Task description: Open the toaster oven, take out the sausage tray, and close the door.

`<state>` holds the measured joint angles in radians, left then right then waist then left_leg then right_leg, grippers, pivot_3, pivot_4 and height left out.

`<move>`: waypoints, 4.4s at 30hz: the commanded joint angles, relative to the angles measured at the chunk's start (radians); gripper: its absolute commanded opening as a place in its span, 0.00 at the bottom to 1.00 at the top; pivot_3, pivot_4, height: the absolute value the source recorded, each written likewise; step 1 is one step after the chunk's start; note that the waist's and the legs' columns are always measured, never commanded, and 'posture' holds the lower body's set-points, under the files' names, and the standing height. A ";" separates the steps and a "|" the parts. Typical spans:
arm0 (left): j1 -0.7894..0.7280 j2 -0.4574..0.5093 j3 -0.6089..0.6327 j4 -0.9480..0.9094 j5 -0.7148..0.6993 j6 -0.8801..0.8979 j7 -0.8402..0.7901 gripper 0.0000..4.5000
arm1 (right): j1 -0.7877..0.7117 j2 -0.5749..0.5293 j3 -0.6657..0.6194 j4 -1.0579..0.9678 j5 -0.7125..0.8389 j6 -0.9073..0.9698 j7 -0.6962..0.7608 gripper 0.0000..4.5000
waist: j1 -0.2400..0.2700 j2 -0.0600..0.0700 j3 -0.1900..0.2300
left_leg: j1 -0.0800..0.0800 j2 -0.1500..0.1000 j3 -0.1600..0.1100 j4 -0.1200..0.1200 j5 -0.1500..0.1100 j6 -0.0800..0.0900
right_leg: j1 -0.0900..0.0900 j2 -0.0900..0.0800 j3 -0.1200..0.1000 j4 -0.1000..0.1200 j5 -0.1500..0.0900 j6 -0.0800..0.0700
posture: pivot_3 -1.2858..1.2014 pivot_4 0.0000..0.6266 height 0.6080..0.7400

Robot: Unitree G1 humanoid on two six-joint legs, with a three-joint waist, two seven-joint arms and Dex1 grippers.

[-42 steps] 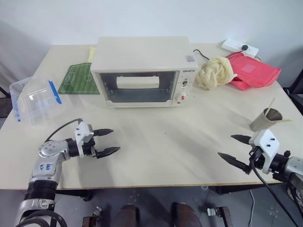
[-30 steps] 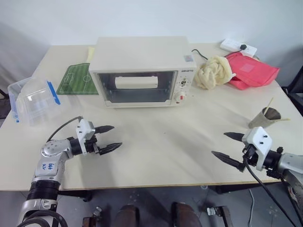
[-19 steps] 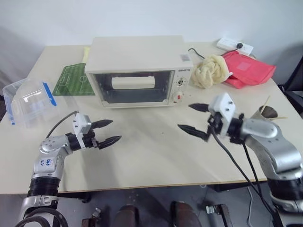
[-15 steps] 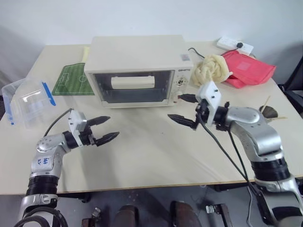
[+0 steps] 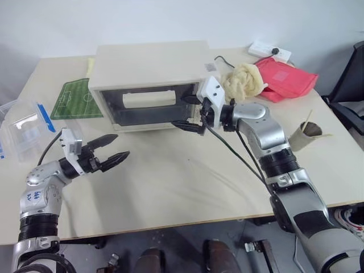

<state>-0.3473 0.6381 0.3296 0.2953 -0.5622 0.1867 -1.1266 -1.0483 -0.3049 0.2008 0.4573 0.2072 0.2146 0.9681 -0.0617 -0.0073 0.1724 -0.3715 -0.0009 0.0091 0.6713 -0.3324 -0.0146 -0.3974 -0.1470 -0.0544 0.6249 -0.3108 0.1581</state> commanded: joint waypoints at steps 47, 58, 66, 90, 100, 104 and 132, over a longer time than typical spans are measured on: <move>-0.085 0.154 0.148 0.100 -0.101 0.076 -0.086 1.00 | -0.058 0.031 -0.008 0.033 -0.032 -0.085 0.050 0.99 | 0.000 -0.001 0.002 | 0.000 0.000 -0.001 -0.004 -0.001 -0.002 | -0.001 -0.003 -0.012 0.000 0.000 0.000 | 0.52 0.24 1.00; -0.106 0.185 0.183 0.129 -0.099 0.117 -0.071 1.00 | 0.068 -0.003 0.049 -0.300 0.030 0.058 0.190 0.99 | -0.007 0.000 0.002 | 0.000 0.001 -0.001 -0.004 -0.002 -0.002 | -0.001 -0.003 -0.015 0.000 0.000 0.000 | 0.52 0.24 1.00; -0.226 0.227 0.156 0.242 -0.063 0.099 -0.084 1.00 | 0.148 -0.007 0.084 -0.402 0.014 0.094 0.186 0.99 | -0.022 -0.001 0.003 | 0.000 0.001 -0.001 -0.005 -0.002 -0.002 | -0.001 -0.003 -0.016 0.000 0.000 0.000 | 0.52 0.24 1.00; -0.401 0.243 0.080 0.357 -0.017 0.140 -0.122 0.01 | 0.260 -0.017 0.123 -0.491 -0.018 0.114 0.127 1.00 | 0.002 -0.002 0.003 | 0.000 0.000 -0.001 -0.003 -0.002 -0.002 | 0.000 -0.004 -0.019 0.001 0.000 0.000 | 0.52 0.24 1.00; -0.350 0.220 0.006 0.304 0.002 0.172 -0.205 0.01 | 0.272 -0.032 0.122 -0.534 -0.013 0.139 0.127 1.00 | 0.003 -0.002 0.003 | 0.000 0.000 -0.001 -0.002 -0.002 -0.002 | 0.000 -0.004 -0.019 0.001 0.000 0.000 | 0.52 0.24 1.00; -0.373 0.188 -0.016 0.349 0.022 0.143 -0.211 0.01 | 0.308 -0.061 0.123 -0.601 -0.008 0.203 0.110 1.00 | 0.007 -0.002 0.003 | 0.000 0.000 -0.002 -0.002 -0.002 -0.002 | 0.000 -0.004 -0.019 0.001 0.000 0.000 | 0.52 0.24 1.00; -0.478 0.112 -0.128 0.524 0.141 0.055 -0.344 0.01 | 0.374 -0.192 0.140 -0.737 -0.017 0.458 -0.025 1.00 | 0.033 -0.005 0.003 | -0.001 0.000 -0.001 0.004 -0.003 0.000 | 0.002 -0.004 -0.021 0.001 0.000 -0.001 | 0.52 0.24 1.00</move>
<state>-0.8203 0.7531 0.2098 0.8388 -0.4288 0.2493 -1.4540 -0.6632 -0.4890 0.3314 -0.2664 0.1978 0.6819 0.9468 -0.0283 -0.0127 0.1756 -0.3721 -0.0012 0.0080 0.6753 -0.3357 -0.0150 -0.3952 -0.1514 -0.0759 0.6257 -0.3106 0.1573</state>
